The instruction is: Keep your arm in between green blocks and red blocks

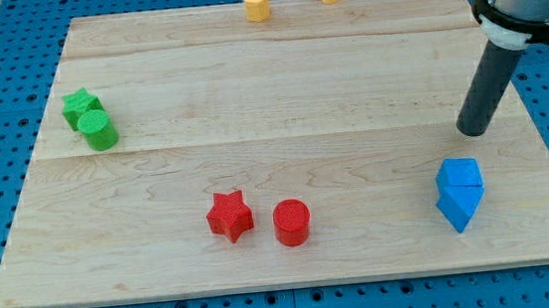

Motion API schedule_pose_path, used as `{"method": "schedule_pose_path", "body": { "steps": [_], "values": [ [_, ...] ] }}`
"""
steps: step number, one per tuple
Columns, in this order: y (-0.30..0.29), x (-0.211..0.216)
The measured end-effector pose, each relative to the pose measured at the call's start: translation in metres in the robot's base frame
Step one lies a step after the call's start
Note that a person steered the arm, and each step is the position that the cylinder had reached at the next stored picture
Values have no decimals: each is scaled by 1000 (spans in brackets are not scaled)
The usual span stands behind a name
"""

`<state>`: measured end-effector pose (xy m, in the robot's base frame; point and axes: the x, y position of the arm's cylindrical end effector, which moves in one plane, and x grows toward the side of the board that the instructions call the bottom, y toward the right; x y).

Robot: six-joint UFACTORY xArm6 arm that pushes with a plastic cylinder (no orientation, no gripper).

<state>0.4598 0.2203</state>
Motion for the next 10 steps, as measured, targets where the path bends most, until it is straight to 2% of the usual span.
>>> {"method": "schedule_pose_path", "body": {
  "steps": [4, 5, 6, 7, 8, 9, 10],
  "values": [
    [0, 2],
    [-20, -4],
    [-80, -29],
    [-187, -36],
    [-265, -23],
    [-318, 24],
    [-384, 14]
  ]
}}
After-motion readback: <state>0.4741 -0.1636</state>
